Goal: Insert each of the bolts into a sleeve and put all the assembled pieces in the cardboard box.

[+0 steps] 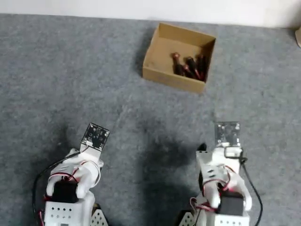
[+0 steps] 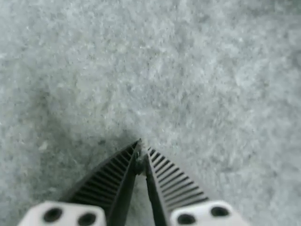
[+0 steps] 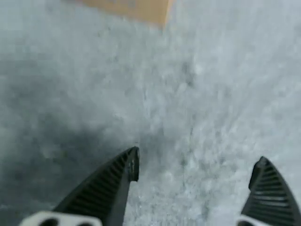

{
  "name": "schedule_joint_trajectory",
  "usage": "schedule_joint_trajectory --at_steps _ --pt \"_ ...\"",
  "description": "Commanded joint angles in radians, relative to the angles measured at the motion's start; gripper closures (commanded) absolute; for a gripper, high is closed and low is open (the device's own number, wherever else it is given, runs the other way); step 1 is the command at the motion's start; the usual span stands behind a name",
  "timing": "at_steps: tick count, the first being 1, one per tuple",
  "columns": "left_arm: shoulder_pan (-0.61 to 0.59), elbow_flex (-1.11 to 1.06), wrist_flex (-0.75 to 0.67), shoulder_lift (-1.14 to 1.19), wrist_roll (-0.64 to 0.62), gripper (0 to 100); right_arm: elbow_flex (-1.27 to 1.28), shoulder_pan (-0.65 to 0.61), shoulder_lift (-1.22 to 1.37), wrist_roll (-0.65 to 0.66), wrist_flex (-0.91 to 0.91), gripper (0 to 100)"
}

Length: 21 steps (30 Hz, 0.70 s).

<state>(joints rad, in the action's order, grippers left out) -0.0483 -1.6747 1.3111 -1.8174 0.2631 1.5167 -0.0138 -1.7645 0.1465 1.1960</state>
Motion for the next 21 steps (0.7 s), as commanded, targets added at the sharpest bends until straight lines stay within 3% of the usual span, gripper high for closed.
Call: schedule_joint_trajectory --at_steps 1,3,12,21 --pt "-0.007 -0.021 0.008 -0.007 0.005 99 0.234 0.007 0.008 -0.008 -0.183 66.0" --pt "-0.007 -0.021 0.008 -0.007 0.005 99 0.334 0.013 0.025 -0.012 -0.211 66.0" --pt "-0.007 -0.021 0.008 -0.007 0.005 99 0.254 0.045 0.021 -0.006 -0.039 66.0" --pt "-0.007 -0.021 0.008 -0.007 0.005 99 0.26 0.044 -0.042 -0.006 -0.024 66.0"
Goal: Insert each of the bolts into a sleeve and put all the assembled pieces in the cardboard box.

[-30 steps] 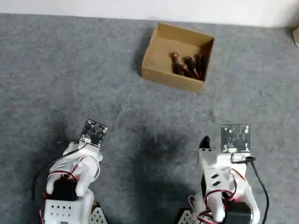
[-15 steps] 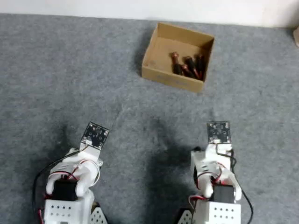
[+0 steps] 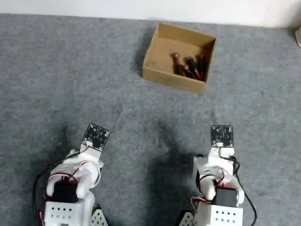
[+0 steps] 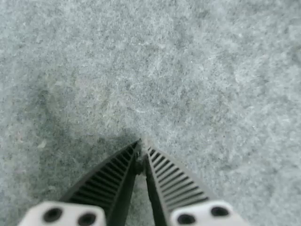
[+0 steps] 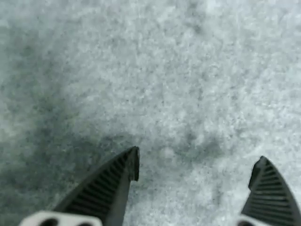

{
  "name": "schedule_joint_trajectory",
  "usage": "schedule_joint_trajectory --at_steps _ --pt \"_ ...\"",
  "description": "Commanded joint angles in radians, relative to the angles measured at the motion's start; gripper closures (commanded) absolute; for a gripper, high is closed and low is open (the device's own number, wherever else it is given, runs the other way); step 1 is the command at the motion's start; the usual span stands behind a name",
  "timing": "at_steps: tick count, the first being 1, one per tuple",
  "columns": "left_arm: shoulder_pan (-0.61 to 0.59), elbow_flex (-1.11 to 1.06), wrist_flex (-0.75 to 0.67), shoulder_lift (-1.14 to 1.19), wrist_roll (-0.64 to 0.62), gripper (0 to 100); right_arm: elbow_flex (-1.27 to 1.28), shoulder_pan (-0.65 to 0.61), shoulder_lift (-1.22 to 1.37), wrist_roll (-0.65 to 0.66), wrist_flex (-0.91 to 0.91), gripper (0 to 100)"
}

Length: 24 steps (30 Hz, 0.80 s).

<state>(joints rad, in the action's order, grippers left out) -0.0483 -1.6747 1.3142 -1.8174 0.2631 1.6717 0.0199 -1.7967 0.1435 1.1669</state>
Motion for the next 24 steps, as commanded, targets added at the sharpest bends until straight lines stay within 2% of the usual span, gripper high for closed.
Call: schedule_joint_trajectory --at_steps 1,24 --pt "-0.007 -0.021 0.005 -0.007 0.005 99 0.105 0.01 -0.01 -0.003 0.005 66.0" --pt "-0.018 -0.021 0.006 -0.002 0.005 99 0.105 0.004 -0.042 -0.003 0.005 66.0"
